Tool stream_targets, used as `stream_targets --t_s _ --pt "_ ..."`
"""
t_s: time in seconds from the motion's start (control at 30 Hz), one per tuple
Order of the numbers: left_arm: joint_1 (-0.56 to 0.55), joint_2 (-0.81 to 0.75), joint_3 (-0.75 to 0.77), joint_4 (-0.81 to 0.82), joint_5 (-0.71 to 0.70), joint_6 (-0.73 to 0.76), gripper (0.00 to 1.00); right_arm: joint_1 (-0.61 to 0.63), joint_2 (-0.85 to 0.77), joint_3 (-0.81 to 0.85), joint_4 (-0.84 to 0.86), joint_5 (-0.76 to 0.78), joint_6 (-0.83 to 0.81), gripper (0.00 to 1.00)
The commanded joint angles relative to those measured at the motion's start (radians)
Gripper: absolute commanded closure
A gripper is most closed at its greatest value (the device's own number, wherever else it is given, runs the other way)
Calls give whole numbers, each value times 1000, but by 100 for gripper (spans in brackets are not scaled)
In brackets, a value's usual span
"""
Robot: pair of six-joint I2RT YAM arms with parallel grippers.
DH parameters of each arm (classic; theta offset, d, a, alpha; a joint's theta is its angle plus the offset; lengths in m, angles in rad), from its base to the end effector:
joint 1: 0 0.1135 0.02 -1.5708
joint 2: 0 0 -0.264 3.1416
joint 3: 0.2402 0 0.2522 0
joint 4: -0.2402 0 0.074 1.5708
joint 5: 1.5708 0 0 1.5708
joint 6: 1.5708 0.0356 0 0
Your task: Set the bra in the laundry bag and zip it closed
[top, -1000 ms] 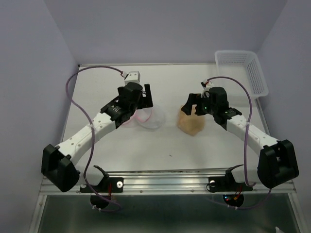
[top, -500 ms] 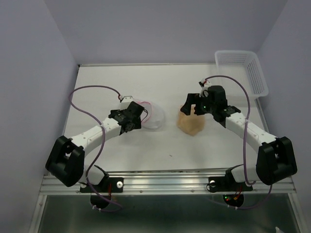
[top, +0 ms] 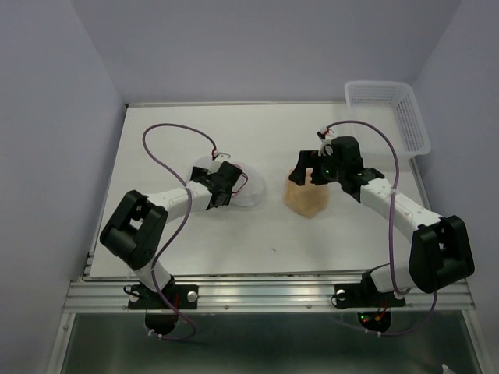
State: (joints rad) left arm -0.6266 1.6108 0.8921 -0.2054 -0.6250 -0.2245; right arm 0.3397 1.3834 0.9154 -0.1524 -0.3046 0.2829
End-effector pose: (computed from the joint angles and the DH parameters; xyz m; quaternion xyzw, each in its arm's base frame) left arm 0.2685 -0.1687 0.1791 0.0845 0.9036 0.1407 0.3957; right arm 0.2834 0.1115 0.2532 -0.0943 0.8766 0.2669 0.3892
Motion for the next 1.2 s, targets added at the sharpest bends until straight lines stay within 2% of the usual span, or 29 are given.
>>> stream_targets --t_s 0.0,0.07,0.1,0.17,0.2,0.27,0.3,0.47,0.57,0.63,0.8,0.93,1.07,1.17 --pt "1 14 60 37 -125 40 1 -7 -6 50 10 -27 -30 0" --pt "-1 21 64 41 -143 47 5 -7 -9 48 7 -28 -31 0" --pt "1 24 70 34 -157 47 21 -7 -10 46 8 -24 -31 0" --pt "1 34 77 27 -170 48 40 -7 -14 48 8 -21 -33 0" --pt "-1 35 80 24 -170 53 56 -7 -17 51 8 -18 -31 0" --pt "1 35 80 27 -165 57 75 -7 -17 54 7 -19 -34 0" --pt "-1 35 82 26 -165 54 100 -7 -18 60 7 -24 -33 0" --pt "-10 -15 117 -46 -104 21 100 44 -7 109 -6 -5 -25 0" --pt "-13 -87 148 -83 31 -18 100 163 15 178 -36 178 -51 0" --pt "-13 -139 148 -83 138 -30 100 203 45 212 -42 234 -36 0" --pt "-13 -193 180 -166 217 -119 100 323 104 304 -65 372 -24 0" --pt "-13 -181 225 -250 234 -192 100 390 138 332 -64 372 -5 0" --pt "-10 -105 332 -458 192 -324 100 449 132 324 -47 427 -10 0" --pt "-10 -32 386 -540 270 -358 100 470 106 280 -18 458 1 0"
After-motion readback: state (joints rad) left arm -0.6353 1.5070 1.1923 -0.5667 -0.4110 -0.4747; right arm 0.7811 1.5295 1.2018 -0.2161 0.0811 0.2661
